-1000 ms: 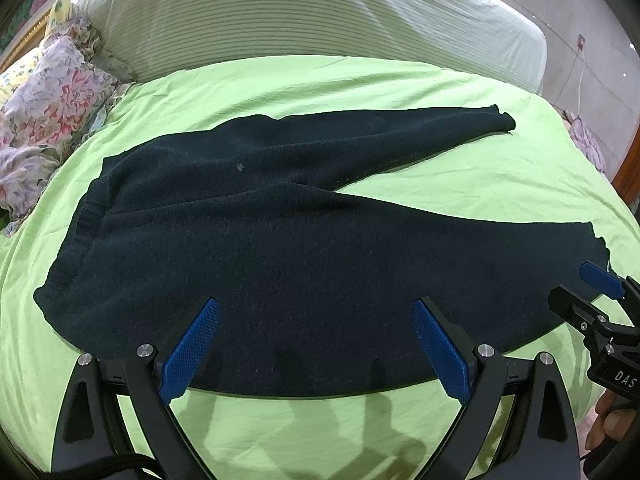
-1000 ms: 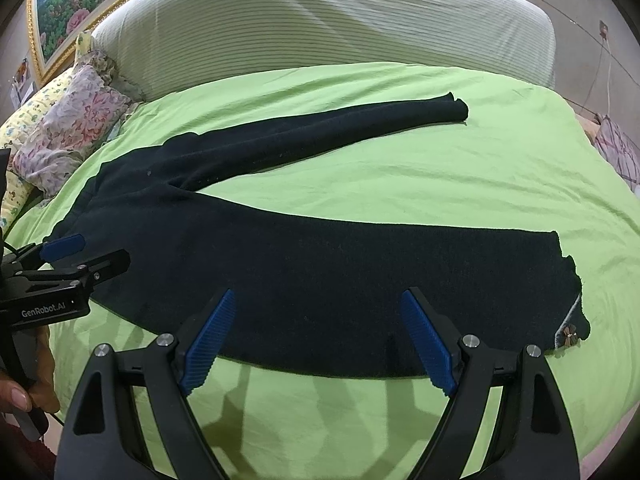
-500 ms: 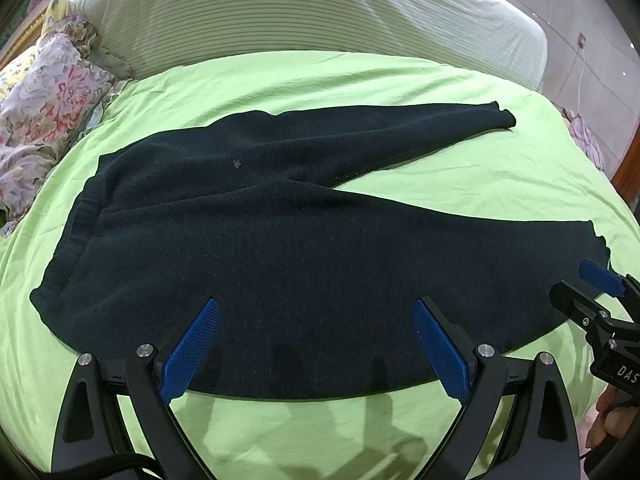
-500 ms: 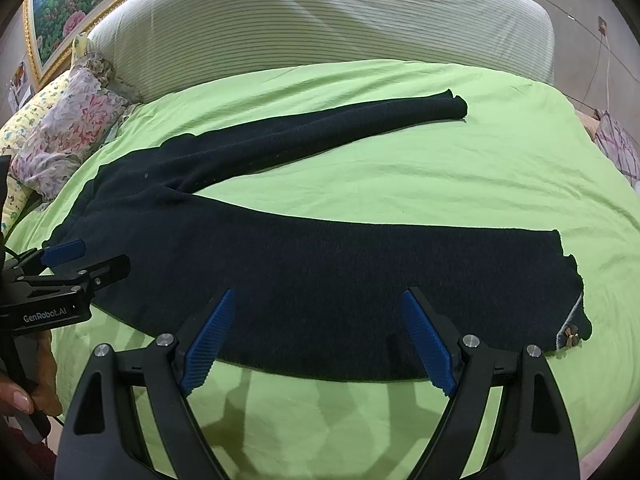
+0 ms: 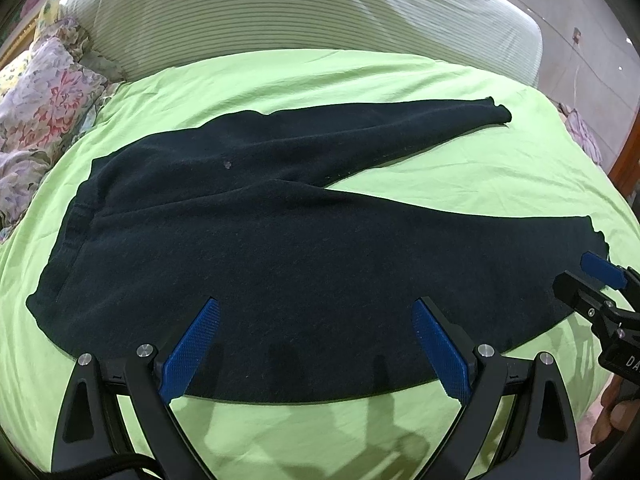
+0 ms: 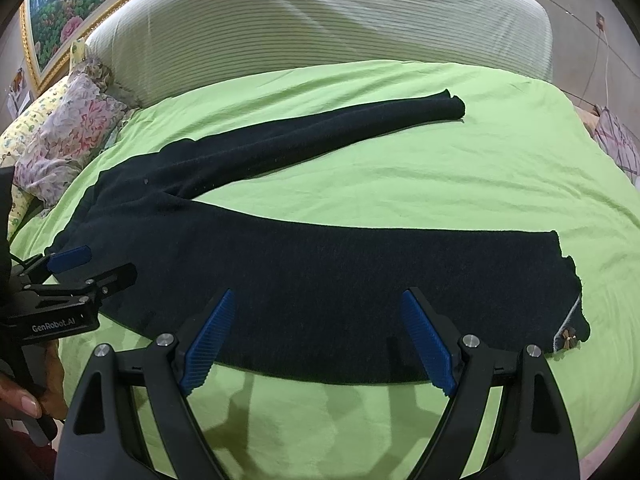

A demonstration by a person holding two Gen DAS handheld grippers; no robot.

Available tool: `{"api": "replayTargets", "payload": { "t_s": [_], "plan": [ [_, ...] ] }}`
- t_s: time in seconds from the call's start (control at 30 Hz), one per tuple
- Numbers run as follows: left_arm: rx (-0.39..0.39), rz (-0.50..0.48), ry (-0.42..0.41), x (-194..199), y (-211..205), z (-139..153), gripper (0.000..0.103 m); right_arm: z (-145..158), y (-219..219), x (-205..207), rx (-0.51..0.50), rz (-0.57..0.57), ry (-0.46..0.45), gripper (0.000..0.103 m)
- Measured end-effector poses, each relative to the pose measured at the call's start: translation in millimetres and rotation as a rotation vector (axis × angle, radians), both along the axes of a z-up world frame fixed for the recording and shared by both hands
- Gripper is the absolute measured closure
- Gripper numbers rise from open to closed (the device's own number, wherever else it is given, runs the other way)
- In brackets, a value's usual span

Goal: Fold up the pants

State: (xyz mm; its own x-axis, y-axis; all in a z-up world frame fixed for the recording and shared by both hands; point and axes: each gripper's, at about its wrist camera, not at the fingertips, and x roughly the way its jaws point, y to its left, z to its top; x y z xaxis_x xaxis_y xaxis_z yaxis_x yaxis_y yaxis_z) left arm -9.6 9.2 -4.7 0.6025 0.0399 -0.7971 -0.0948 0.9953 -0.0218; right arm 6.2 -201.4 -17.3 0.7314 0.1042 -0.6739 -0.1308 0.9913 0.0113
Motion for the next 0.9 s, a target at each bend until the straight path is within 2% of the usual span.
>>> {"api": "replayTargets", "payload": {
  "t_s": [0.57,0.9],
  "plan": [
    [-0.011,-0.013,0.025,9,1,-4,0.006,1,1,5,0.008,0.002,0.016,0.018],
    [-0.016,-0.052,0.023,19,1,4,0.006,13,-6,17,0.035,-0.002,0.02,0.018]
  ]
}}
